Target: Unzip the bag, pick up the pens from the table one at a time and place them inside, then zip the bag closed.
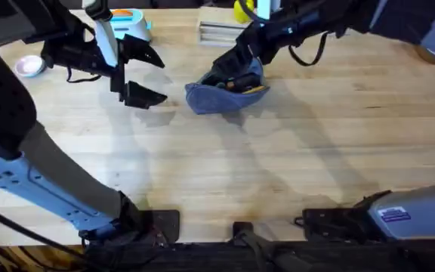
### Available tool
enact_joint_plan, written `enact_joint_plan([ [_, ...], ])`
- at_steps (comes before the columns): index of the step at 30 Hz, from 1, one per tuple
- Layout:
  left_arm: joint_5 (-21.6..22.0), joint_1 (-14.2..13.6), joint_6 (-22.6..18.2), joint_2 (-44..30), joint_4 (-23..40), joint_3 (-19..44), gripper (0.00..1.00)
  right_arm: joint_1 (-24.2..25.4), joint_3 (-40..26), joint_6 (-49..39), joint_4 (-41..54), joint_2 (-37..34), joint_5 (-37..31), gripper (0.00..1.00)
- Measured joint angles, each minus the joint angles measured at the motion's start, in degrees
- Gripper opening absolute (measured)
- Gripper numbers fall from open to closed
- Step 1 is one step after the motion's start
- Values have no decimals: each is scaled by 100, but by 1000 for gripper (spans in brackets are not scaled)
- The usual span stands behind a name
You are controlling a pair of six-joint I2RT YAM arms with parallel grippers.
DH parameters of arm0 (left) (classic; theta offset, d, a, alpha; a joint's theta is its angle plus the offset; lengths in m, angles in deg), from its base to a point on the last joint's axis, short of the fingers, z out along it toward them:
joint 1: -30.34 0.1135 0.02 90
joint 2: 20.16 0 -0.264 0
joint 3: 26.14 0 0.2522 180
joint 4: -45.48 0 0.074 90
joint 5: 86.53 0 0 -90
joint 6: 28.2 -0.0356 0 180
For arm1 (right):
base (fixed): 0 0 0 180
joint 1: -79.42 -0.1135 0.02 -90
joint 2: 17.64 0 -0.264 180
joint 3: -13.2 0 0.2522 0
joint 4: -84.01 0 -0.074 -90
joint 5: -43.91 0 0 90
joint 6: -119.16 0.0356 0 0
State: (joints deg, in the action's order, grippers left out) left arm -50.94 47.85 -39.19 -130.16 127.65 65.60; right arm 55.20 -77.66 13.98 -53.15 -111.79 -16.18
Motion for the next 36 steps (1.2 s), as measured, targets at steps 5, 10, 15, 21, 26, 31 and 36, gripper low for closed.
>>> enact_joint_plan([
  [5, -4, 0, -63, -84, -10, 0, 993, -421, -108, 19, 108, -42, -334, 994],
  [10, 22, 0, -66, -84, -10, 0, 993, -829, -999, -7, 800, -599, -501, 993],
  [15, 46, 0, -68, -84, -7, 0, 993, -1148, -2017, -83, 1418, -1399, -677, 993],
  [21, 143, 0, -82, -83, 0, 0, 993, -1512, -2422, -621, 1593, -2154, -782, 988],
  [26, 170, 0, -86, -84, 104, 0, 993, -1509, -2422, -912, 1585, -2349, -1362, 924],
  [31, 170, 0, -86, -84, 146, 0, 993, -1526, -2422, -999, 1565, -2441, -1428, 684],
  [36, 170, 0, -86, -82, 145, 0, 993, -1582, -2422, -1011, 1544, -2534, -1446, 506],
])
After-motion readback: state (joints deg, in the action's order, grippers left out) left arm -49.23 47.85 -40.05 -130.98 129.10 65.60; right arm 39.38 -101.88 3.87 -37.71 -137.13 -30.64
